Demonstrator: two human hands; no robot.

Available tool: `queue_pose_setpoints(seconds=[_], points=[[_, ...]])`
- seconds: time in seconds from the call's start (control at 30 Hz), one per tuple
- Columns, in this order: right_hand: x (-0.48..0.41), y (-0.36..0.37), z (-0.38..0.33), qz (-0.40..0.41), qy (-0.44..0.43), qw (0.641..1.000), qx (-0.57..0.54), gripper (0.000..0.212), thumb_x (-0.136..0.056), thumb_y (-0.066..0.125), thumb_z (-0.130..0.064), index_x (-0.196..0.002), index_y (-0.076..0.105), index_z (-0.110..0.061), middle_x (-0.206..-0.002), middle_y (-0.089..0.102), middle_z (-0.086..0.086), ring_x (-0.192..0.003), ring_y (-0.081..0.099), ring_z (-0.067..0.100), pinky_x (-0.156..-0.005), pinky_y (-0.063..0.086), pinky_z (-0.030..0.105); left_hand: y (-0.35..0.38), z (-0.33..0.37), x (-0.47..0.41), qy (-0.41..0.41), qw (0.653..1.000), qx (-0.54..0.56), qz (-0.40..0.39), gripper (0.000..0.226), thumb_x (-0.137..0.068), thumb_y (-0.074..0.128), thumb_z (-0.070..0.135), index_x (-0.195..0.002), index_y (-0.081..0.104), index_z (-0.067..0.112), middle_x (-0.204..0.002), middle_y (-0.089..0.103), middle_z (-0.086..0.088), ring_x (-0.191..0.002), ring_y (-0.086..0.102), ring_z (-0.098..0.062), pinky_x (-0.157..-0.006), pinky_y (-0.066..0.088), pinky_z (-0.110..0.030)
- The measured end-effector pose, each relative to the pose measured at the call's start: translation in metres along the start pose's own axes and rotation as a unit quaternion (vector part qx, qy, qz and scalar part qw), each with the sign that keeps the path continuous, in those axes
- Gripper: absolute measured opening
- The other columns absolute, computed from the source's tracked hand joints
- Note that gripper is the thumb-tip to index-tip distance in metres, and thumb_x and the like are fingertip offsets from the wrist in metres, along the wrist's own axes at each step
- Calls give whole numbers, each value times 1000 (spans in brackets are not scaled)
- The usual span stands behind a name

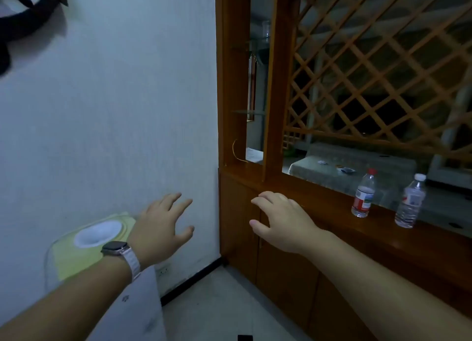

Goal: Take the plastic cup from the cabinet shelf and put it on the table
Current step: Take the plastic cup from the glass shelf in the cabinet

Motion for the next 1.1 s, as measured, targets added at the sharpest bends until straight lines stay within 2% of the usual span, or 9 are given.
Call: queue_pose_setpoints(seconds=[0.2, 0.43, 0.77, 1.1], points=[[-104, 30, 14, -17, 36, 999, -2, 60, -93, 42, -54, -147, 35, -29, -154, 35, -5, -141, 30, 17, -112, 29, 40, 47, -71, -90, -1, 1000, 6, -15, 69, -74, 44, 58, -131, 56, 20, -136, 57, -11, -122, 54, -34, -97, 44, -50], [-213, 51, 26, -14, 66, 998, 10, 60, -93, 45, -52, -148, 35, -28, -153, 37, -4, -139, 33, 18, -111, 32, 39, 81, -140, -188, 22, 1000, 12, 11, 70, -75, 45, 57, -130, 56, 17, -133, 59, -13, -120, 55, -33, -96, 46, -49], [-322, 72, 62, -14, 67, 998, -4, 60, -94, 46, -52, -148, 34, -29, -153, 36, -6, -140, 33, 17, -111, 34, 40, 133, -186, -276, 13, 1000, 17, 1, 71, -76, 43, 59, -134, 52, 21, -137, 56, -9, -124, 53, -28, -99, 44, -46], [-448, 135, 166, -33, 55, 998, -25, 61, -93, 45, -53, -148, 33, -30, -155, 34, -5, -141, 31, 17, -112, 32, 40, 225, -196, -409, 9, 1000, 7, -13, 70, -75, 45, 58, -132, 55, 19, -134, 59, -11, -121, 55, -29, -96, 46, -46]])
Point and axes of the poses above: each hand's wrist, its own x-axis away from the middle knuckle, its own y-axis out of the palm, z = x × y, the point moved 7 cm from there along -x, towards the middle knuckle
